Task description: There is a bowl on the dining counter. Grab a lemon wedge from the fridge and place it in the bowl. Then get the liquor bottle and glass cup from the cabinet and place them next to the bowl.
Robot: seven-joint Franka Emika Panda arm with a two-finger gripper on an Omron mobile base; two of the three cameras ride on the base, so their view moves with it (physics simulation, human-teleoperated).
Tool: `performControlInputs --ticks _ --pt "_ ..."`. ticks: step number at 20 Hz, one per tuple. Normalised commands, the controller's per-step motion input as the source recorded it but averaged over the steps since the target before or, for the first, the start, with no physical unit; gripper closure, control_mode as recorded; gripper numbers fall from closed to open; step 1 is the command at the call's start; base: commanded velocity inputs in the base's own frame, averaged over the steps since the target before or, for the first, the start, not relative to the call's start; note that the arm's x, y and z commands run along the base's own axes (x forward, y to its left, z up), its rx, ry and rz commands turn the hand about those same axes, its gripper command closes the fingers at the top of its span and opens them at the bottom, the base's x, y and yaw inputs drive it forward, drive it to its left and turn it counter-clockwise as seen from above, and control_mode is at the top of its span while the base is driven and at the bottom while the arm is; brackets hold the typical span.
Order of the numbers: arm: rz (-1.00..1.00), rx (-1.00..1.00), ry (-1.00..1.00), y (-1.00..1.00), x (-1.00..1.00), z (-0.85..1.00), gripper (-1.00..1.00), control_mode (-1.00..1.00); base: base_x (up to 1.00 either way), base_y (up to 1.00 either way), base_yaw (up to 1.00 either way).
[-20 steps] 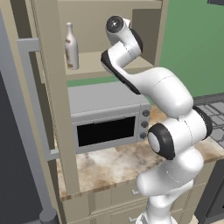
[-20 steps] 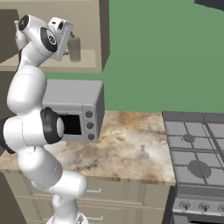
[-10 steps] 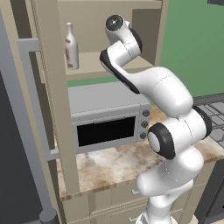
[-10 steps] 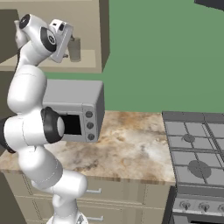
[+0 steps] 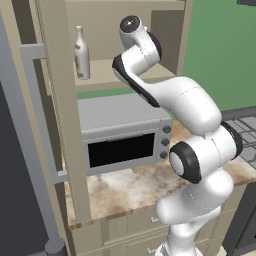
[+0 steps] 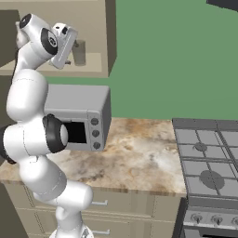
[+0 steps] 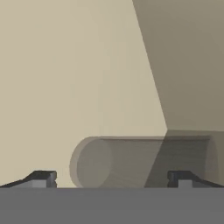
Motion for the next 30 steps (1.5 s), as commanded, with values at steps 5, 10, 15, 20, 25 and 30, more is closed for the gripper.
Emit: performControlInputs --ticks 5,10,15,20,25,30 --pt "0.02 0.00 0.10 0.00 -0.12 -0.33 -1.00 -1.00 0.00 0.00 0.00" --pt "0.02 0.00 0.07 0.00 -0.19 -0.27 -1.00 -1.00 0.00 0.00 0.00" --pt "0.01 0.00 0.08 0.00 -0.06 -0.29 1.00 -1.00 0.00 0.00 0.00" --pt "0.00 0.00 0.01 0.00 0.00 -0.13 1.00 -1.00 0.00 0.00 0.00" --pt "0.00 0.00 -0.02 0.00 -0.27 0.00 1.00 -1.00 0.00 0.00 0.00" --pt "0.00 0.00 -0.07 0.00 -0.59 0.00 1.00 -1.00 0.00 0.00 0.00"
